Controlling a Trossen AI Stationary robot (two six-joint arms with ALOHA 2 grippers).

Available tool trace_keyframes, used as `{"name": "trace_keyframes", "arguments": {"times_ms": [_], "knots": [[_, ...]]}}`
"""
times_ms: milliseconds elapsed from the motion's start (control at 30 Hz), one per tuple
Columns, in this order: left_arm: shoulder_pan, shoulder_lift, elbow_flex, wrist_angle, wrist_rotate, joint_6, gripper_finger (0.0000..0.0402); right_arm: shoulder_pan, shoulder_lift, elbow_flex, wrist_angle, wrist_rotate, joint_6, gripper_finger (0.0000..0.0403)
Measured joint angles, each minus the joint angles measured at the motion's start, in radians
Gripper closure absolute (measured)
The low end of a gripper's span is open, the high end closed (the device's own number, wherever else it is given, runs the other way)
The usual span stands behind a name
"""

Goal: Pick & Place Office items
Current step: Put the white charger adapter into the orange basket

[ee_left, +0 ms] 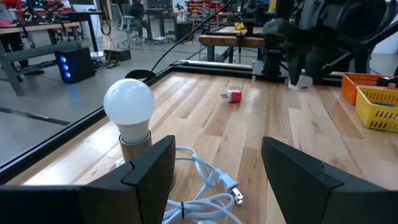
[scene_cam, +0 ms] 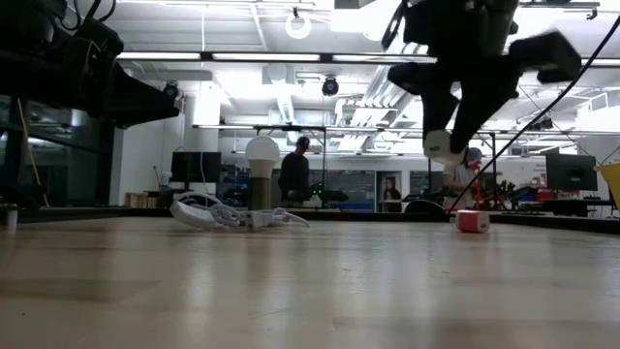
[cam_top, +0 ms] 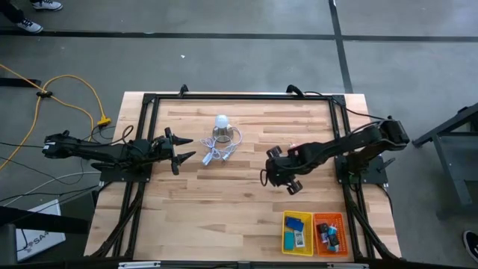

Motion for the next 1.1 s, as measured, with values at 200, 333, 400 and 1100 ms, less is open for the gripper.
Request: {"name": "trace_keyframes", "arguments": {"times_ms": [200,333,400,1100], "knots": [[0.0,0.0,0.0,0.0,0.0,0.0,0.0171,0.066,0.0,0.063,-0.077,0.048,0.147,0.0284],[0.0,0.0,0.0,0.0,0.0,0.0,0.0171,0.144,0.0,0.109,-0.167,0.089,0.334,0.0289],[0.0,0.0,0.0,0.0,0.0,0.0,0.0171,0.187,0.0,0.126,-0.198,0.091,0.454,0.0289],[0.0,0.0,0.0,0.0,0.0,0.0,0.0171,0.654,0.0,0.131,-0.294,0.097,1.471,0.0288]]}}
